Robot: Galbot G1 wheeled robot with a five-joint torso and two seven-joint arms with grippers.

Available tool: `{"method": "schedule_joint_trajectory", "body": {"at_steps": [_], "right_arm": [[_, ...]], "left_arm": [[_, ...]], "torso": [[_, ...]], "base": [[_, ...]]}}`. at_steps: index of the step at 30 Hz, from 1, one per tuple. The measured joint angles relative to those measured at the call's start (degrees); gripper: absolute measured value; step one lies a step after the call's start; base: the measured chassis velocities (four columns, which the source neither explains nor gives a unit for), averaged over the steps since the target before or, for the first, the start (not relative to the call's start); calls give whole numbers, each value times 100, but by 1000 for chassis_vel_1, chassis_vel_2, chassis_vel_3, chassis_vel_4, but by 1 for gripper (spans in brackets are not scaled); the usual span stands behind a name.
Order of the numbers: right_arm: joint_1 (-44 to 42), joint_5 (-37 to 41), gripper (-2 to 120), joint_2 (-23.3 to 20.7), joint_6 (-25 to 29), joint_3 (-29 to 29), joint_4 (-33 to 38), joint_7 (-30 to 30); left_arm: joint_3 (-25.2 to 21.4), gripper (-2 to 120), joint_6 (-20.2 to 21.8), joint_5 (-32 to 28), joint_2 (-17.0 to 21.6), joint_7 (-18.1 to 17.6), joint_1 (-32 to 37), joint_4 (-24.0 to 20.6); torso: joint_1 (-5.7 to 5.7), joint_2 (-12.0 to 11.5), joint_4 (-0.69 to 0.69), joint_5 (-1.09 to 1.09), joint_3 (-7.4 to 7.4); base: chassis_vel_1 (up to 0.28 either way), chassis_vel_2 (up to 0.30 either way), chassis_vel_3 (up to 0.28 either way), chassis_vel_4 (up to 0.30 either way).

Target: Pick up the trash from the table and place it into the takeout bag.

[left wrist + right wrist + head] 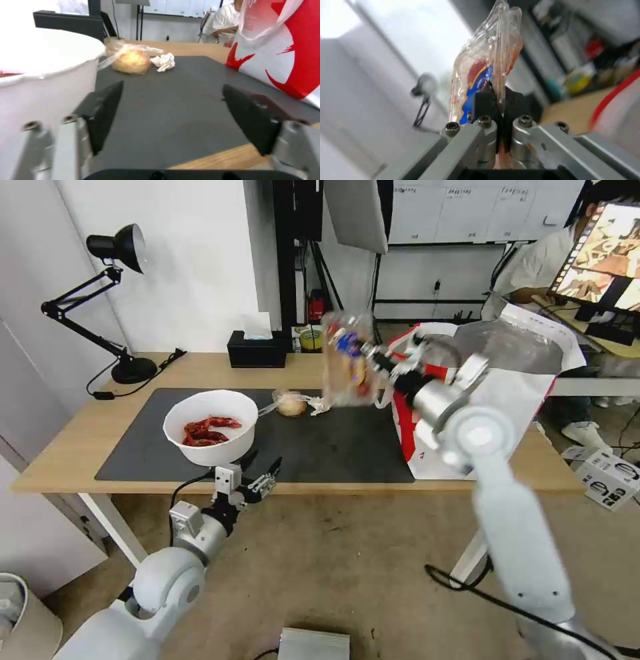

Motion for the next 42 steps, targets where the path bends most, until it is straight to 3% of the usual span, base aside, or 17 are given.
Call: {"method": "schedule_joint_trajectory", "body": {"at_steps": [3, 11, 16, 29, 36, 42], "right_arm": [[126, -179, 0, -337, 42, 335, 25, 153], [170, -417, 0, -1041, 169, 800, -235, 255], [73, -928, 0, -1413, 364, 912, -654, -20], [-124, -1091, 0, -1366, 531, 894, -1171, -242], [-190, -1086, 0, -1292, 512, 845, -1103, -225], [-540, -621, 0, -1204, 226, 943, -771, 206]], "left_arm": [[-103, 98, -3, 14, -8, 16, 147, -84], [-157, 100, -34, 53, -71, 54, 280, -125], [-162, 100, -43, 90, -161, 136, 337, -168], [-274, 100, -43, 91, -155, 140, 397, -279], [-293, 100, -43, 86, -146, 140, 402, -281], [-111, 100, -41, 86, -140, 120, 245, -170]], "torso": [[0, 0, 1, 1, 0], [0, 0, -2, 1, 0], [0, 0, -1, 1, 0], [0, 0, 0, -1, 0], [0, 0, 0, -2, 0], [0, 0, 0, -1, 0]], "base": [[0, 0, 0, 0], [0, 0, 0, 0], [0, 0, 0, 0], [0, 0, 0, 0], [0, 0, 0, 0], [0, 0, 0, 0]]}}
